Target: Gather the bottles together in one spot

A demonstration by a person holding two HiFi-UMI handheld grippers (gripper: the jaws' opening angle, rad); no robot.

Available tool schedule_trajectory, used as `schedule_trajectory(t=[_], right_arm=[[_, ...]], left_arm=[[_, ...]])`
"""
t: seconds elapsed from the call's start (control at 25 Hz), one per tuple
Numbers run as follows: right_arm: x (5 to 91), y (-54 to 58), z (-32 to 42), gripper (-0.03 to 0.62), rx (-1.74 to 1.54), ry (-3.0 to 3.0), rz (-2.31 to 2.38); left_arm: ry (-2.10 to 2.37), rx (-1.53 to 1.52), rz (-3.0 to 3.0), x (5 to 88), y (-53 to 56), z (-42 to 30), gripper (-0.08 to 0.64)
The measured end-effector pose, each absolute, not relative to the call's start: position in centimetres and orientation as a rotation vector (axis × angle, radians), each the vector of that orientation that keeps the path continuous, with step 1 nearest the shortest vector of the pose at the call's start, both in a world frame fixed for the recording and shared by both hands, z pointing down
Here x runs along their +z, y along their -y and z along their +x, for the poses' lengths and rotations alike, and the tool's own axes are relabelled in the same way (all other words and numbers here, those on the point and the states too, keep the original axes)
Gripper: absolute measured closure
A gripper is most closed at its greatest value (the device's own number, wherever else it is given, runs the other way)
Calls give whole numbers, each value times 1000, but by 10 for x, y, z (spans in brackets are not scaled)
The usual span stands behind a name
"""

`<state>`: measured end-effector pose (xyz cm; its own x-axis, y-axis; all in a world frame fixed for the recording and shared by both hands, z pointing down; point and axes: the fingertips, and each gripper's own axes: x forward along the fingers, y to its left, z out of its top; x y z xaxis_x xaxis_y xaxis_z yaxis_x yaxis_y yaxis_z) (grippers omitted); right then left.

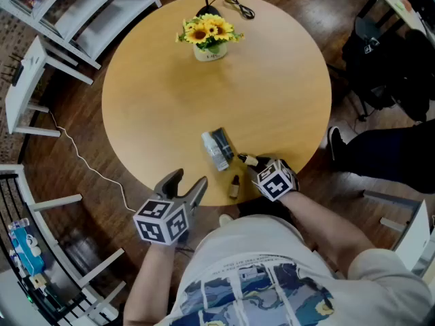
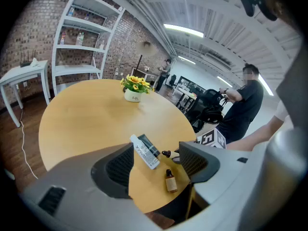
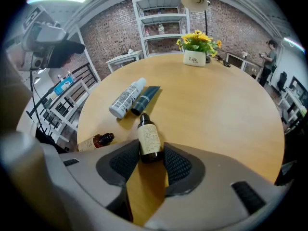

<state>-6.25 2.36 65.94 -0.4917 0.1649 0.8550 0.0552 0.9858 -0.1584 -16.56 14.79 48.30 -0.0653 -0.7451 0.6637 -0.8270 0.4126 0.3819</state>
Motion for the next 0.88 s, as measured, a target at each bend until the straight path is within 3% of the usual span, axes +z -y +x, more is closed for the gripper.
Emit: schedule_trajectory(t=[0.32,0.6,0.88], right_arm=[[613,2,-66,428,353,2272,-176],[510,14,-80,428,610,2623,-348],[456,17,-93,428,576,2781,-433]], left_arm=[[1725,100,1456,482,-87,-158,270],[1494,-218,1581,447,-24,-143,282],[1320,-416,1638,420,26,-129,396]])
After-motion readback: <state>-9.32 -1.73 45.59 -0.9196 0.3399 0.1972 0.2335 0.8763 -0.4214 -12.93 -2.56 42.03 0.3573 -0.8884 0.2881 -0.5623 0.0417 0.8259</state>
